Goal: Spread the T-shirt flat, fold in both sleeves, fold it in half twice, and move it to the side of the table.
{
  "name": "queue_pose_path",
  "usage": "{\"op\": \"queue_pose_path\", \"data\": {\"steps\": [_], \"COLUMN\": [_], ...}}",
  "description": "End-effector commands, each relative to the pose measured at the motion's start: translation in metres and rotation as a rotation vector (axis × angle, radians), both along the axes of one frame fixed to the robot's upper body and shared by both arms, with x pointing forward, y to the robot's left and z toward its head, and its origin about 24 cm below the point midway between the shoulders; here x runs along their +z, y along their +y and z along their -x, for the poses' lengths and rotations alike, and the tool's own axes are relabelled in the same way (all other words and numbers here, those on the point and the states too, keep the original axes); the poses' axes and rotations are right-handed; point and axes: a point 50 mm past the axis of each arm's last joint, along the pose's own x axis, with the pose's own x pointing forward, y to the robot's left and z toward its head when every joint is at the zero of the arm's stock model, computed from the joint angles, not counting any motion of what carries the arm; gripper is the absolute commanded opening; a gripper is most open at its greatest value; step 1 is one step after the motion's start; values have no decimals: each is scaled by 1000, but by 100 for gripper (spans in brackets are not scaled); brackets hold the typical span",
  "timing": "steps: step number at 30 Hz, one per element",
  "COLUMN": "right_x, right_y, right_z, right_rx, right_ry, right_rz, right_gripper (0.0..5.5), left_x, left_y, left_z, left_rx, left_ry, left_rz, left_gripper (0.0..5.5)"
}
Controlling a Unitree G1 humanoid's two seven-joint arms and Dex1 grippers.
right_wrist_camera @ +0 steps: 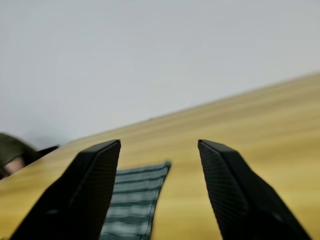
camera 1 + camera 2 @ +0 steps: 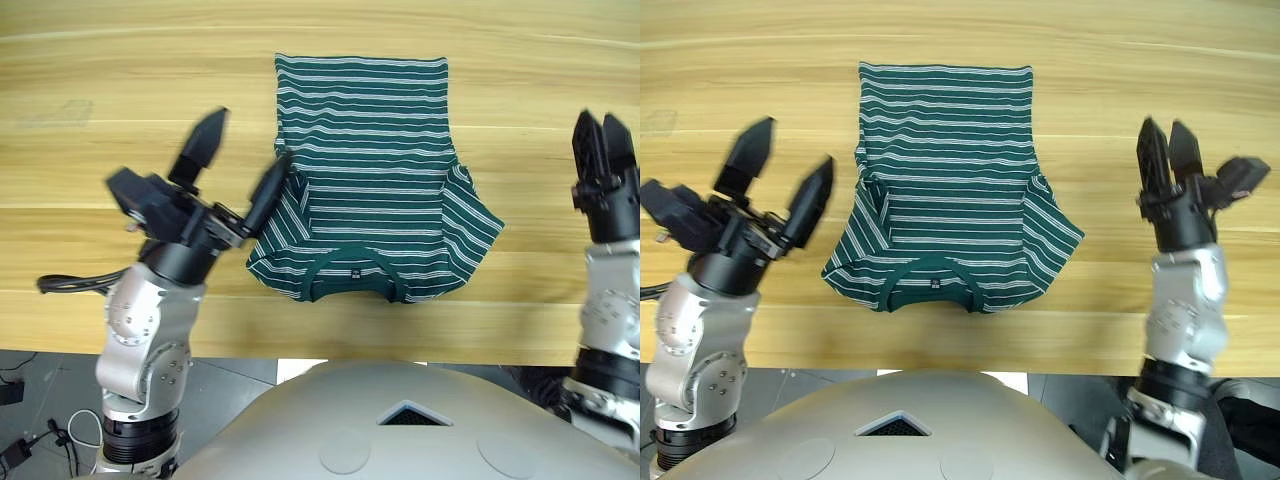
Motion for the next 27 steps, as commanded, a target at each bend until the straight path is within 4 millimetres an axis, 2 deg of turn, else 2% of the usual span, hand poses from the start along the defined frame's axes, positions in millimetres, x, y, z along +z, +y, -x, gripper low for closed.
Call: {"op": "queue_pose_path", "data": {"steps": [1,3,6,10,13,17,19,24,27], "right_x": [-2,-8,-31,-44,-52,-60,-59,-36,-39], "right_y": [1,4,6,21,23,7,5,2,-11], "right_z": [31,37,27,26,23,26,28,40,40], "right_rx": [286,354,321,363,314,237,258,478,455], "right_ry": [190,303,503,597,618,641,618,436,440], "right_rz": [-96,-136,-33,29,115,197,212,27,44], "right_gripper": [287,287,287,287,287,287,287,287,287], "left_x": [3,2,-2,-12,-14,-18,-20,-23,-24], "left_y": [27,23,20,20,17,21,20,19,20], "left_z": [-3,0,3,2,4,7,8,8,8], "left_rx": [230,250,284,308,305,328,327,320,322], "left_ry": [25,47,68,121,128,151,158,172,177], "left_rz": [-36,-29,-43,-80,-86,-91,-86,-82,-89], "left_gripper": [414,414,414,414,414,414,414,414,414]}}
